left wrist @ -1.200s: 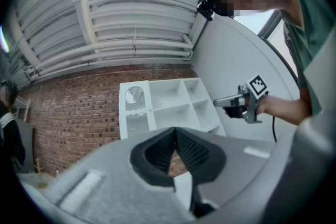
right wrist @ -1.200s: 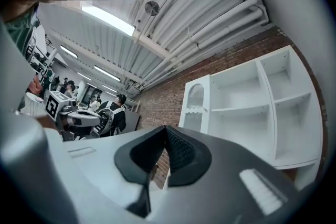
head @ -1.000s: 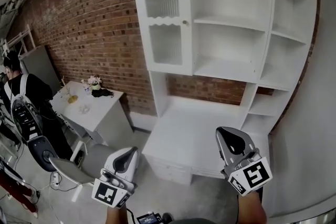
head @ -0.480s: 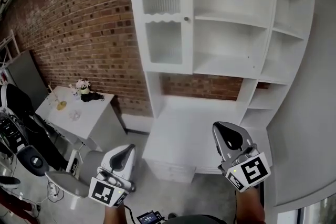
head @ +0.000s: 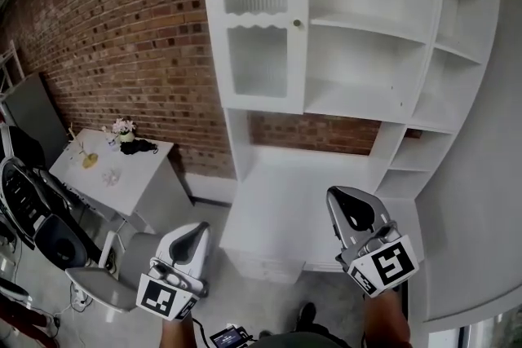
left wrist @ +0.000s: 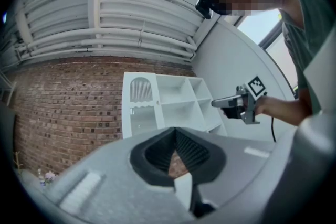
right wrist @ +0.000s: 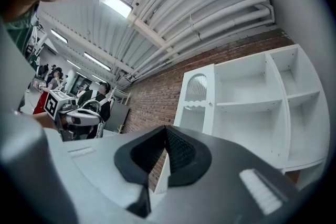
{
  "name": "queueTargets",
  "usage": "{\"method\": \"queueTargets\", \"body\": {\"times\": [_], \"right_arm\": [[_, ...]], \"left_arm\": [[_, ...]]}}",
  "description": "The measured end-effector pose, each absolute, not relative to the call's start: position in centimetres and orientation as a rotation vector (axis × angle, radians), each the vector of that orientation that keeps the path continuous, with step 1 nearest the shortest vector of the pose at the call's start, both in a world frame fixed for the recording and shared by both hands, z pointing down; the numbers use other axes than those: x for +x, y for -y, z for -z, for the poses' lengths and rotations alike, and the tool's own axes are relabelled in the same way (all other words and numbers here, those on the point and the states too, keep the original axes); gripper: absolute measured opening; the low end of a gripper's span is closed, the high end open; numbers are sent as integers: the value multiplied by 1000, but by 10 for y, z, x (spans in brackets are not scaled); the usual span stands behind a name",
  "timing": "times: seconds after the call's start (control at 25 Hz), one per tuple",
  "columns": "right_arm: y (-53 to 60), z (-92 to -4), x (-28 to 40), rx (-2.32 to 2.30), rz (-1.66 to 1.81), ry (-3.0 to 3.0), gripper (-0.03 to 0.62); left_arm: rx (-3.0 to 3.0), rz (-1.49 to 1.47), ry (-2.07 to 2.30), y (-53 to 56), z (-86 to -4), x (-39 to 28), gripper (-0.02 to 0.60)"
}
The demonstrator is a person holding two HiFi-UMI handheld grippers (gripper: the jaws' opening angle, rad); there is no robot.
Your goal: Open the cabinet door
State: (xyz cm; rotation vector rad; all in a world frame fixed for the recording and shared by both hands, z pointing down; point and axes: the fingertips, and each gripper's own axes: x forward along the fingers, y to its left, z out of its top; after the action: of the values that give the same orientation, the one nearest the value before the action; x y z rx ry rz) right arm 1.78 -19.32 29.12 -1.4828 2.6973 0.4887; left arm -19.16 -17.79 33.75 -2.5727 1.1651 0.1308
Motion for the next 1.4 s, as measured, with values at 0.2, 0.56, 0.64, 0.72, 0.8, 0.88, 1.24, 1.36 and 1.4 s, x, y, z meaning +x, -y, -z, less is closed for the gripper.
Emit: {"method": "queueTargets", "body": {"times": [0.2,0.56,0.64,0.72,0.8,0.88,1.24,1.36,1.4], "right_arm": [[222,-291,21,-1417,-478,-2714,6],[282,-282,45,-1292,-499,-2750,6],[295,-283,52,-1268,-495,-2758,6],[308,-283,60,-1247,-491,-2765,6],[320,-283,67,-1224,-487,-2771,6],[329,-283,74,-1199,-485,-2778,6],[358,-279,100,-1149,-500,-2780,6],[368,-280,100,-1152,-501,-2781,6],[372,-281,98,-1154,-500,-2781,6]], "left_arm": [[-2540,-113,-1207,197,-332,-186,2],[-2489,-88,-1281,246,-328,-151,2],[-2479,-83,-1307,257,-329,-145,2],[-2469,-82,-1326,267,-329,-137,2],[-2462,-71,-1345,276,-330,-129,2],[-2453,-58,-1360,283,-331,-121,2],[-2430,-31,-1383,305,-330,-90,2],[-2432,-31,-1380,314,-331,-90,2],[-2435,-33,-1377,318,-332,-92,2]]}}
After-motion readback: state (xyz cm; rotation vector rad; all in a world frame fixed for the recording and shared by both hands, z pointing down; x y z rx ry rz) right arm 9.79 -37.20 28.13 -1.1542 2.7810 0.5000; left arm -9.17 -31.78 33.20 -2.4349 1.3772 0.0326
